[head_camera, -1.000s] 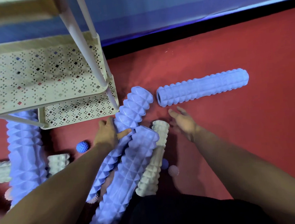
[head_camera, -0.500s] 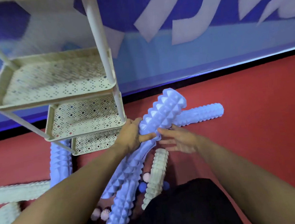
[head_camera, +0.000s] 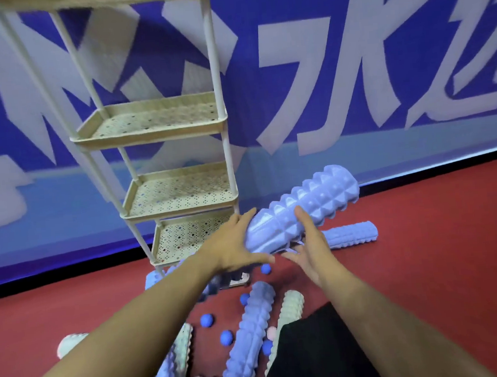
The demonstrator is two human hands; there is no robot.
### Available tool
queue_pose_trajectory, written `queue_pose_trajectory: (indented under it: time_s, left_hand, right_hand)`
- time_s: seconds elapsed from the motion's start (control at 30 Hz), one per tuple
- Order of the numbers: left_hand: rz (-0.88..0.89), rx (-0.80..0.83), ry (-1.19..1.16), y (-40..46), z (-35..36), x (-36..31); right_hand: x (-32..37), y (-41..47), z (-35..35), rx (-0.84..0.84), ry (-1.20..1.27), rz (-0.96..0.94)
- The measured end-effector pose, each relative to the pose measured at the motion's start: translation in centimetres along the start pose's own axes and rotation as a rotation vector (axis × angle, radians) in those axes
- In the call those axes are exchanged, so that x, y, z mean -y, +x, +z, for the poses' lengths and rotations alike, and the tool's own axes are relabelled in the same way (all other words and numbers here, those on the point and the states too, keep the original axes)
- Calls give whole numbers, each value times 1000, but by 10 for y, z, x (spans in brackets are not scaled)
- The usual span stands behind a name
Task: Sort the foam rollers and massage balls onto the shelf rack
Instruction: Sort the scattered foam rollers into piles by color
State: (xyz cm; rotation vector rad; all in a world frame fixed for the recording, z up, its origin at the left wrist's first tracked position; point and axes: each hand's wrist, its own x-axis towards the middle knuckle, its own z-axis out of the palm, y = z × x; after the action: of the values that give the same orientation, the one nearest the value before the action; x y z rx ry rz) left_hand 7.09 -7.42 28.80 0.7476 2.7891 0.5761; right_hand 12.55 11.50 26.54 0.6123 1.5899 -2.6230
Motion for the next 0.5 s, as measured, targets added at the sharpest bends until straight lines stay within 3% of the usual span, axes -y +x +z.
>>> queue_pose_trajectory:
  time_s: [0.17,0.27,0.37,0.43,0.5]
  left_hand:
    - [-46,-45,254,-40,-29,17]
    - [-66,-98,300,-57,-37,15]
    - [-69,-143,364,-72,-42,18]
    - [-86,-155,372,-79,-44,20]
    - [-96,-185,355,-82,-46,18]
  right_hand:
    - [17,-25,1,-74,37,-3]
    - [24,-40,1,-34,-128,65]
    - [37,-53,-2,-97,-708,51]
    - [45,-55,-7,-224,-1192,-192]
    - [54,-61,-4,-275,-1418,-456]
